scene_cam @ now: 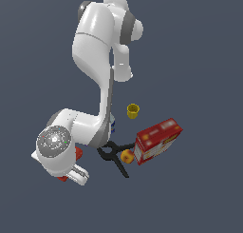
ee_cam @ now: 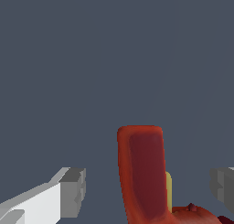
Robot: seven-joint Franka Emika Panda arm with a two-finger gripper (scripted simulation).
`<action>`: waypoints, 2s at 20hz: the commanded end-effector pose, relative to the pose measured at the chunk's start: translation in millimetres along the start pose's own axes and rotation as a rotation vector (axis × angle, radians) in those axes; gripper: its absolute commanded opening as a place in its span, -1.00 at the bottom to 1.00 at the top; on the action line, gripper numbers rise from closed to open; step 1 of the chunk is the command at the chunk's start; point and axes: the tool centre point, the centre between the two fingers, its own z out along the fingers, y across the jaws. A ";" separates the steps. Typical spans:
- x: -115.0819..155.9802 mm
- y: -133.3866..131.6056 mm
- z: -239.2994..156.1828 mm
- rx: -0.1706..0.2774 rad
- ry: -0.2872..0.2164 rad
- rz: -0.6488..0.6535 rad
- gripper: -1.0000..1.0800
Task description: Pick up a designated object from a clutter of objects.
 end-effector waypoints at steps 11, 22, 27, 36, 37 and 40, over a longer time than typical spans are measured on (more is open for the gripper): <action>3.4 3.9 24.3 -0.019 0.006 0.012 1.00; 3.4 4.6 53.9 -0.020 0.007 0.013 1.00; 3.4 4.6 53.9 -0.020 0.007 0.013 -1.00; 3.5 3.5 49.8 -0.019 0.009 0.013 -1.00; 3.0 3.3 49.1 -0.019 0.009 0.013 -1.00; 0.6 2.4 45.7 -0.019 0.009 0.013 -1.00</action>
